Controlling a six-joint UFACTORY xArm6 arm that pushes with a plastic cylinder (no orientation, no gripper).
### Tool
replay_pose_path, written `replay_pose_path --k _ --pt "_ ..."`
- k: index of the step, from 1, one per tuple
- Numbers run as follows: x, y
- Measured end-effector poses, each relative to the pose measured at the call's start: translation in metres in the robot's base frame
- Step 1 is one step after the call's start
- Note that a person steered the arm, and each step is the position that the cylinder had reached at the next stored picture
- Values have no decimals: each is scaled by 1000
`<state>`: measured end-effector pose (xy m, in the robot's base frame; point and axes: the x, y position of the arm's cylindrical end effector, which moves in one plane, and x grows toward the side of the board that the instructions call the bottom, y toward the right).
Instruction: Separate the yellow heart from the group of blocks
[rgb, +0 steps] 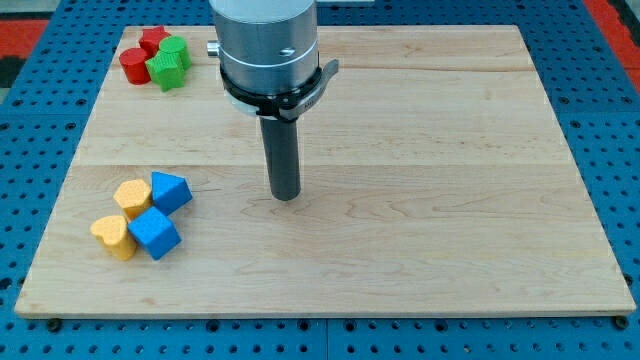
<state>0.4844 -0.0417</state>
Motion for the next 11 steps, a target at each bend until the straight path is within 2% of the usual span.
replay_pose_path --k 4,5,6,7,9,11 --pt "-1 -3" --pt "26 -11" --pt "87 -41" --pt "110 -103" --pt "55 -134" --pt "40 -140"
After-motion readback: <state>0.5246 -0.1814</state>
